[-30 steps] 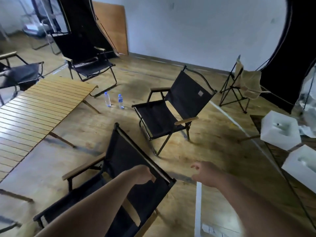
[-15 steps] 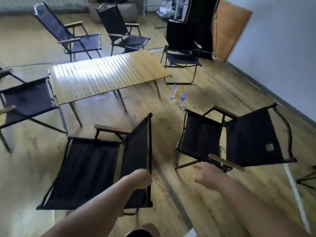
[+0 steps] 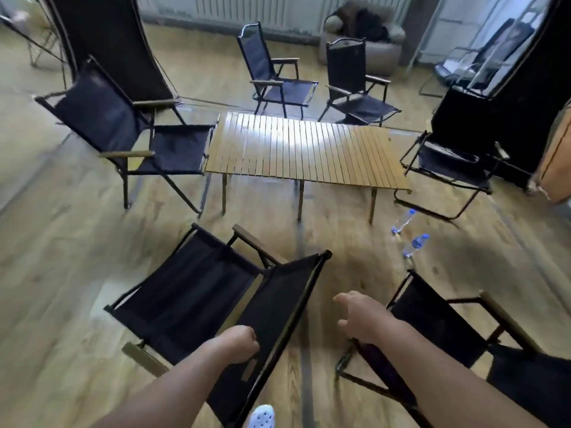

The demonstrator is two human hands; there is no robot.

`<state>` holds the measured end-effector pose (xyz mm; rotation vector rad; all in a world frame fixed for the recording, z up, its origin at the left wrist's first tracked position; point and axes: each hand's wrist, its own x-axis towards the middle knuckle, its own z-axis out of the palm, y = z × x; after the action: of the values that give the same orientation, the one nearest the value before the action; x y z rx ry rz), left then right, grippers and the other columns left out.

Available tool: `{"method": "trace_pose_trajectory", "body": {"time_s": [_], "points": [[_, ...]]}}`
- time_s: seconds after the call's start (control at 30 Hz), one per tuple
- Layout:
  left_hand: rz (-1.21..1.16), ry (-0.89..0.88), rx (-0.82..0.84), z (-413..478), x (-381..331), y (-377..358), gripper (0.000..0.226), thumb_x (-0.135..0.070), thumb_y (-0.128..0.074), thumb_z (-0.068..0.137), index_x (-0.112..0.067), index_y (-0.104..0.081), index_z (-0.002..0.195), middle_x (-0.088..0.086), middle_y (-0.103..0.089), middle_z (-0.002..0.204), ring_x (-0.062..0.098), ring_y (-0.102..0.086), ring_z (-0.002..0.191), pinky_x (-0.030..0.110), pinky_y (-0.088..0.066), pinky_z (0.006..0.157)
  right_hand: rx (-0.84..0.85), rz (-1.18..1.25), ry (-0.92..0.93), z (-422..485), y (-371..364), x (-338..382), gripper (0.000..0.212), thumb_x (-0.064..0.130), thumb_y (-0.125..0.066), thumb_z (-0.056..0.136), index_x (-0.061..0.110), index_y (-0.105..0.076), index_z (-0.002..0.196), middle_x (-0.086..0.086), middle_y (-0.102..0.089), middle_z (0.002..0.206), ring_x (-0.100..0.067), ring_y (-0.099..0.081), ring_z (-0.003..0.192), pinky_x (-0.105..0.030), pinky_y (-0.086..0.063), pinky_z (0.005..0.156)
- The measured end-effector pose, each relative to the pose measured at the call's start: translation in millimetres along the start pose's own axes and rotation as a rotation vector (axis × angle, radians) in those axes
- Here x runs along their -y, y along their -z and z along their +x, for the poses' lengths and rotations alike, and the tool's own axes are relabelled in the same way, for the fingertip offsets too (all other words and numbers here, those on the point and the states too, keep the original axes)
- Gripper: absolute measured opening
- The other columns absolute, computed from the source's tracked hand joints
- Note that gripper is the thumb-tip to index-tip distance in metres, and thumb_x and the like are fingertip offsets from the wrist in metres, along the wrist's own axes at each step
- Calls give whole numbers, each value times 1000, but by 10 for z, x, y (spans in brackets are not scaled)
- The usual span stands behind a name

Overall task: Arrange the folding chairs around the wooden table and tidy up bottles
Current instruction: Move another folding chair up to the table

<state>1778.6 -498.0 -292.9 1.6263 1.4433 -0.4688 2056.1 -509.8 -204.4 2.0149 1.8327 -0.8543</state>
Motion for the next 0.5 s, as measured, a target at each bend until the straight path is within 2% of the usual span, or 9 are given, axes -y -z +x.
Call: {"method": "trace_pose_trajectory", "body": {"time_s": [0.1,0.2,0.3,0.4,0.5], "points": [[-95,58,-17,-51,-6,-35,42,-39,-51,94,-21,-57,131,-2,-58,129,15,-57,114,28,-47,94,1,-102,69,312,175,-81,49,25,-60,93,26,-47,141,1,-49,137,-22,-55,114,-34,-54,86],[-233,151,-99,-138,17,-145,64,-54,-57,87,-24,-46,142,-1,-47,142,16,-51,124,28,-44,99,-21,-310,178,649,252,-15,50,15,-58,91,24,-47,139,-3,-48,135,-25,-50,118,-35,-50,82],[-352,250,-162,-289,-22,-317,77,-60,-62,83,-22,-42,146,1,-41,147,19,-46,131,30,-41,104,-22,-485,300,958,302,143,59,10,-56,89,26,-43,144,-4,-40,147,-28,-40,134,-44,-46,97],[-423,370,-152,-436,-126,-572,86,-68,-64,75,-25,-40,147,0,-41,146,22,-46,131,36,-41,106,16,-630,418,1190,259,273,55,17,-58,90,27,-44,142,-3,-42,144,-29,-39,133,-49,-42,102],[-456,471,-141,-518,-291,-842,87,-69,-63,70,-27,-43,144,1,-46,138,23,-50,125,40,-45,102,66,-743,520,1328,177,317,54,18,-56,92,27,-41,143,-3,-41,143,-29,-38,133,-53,-38,104]]}}
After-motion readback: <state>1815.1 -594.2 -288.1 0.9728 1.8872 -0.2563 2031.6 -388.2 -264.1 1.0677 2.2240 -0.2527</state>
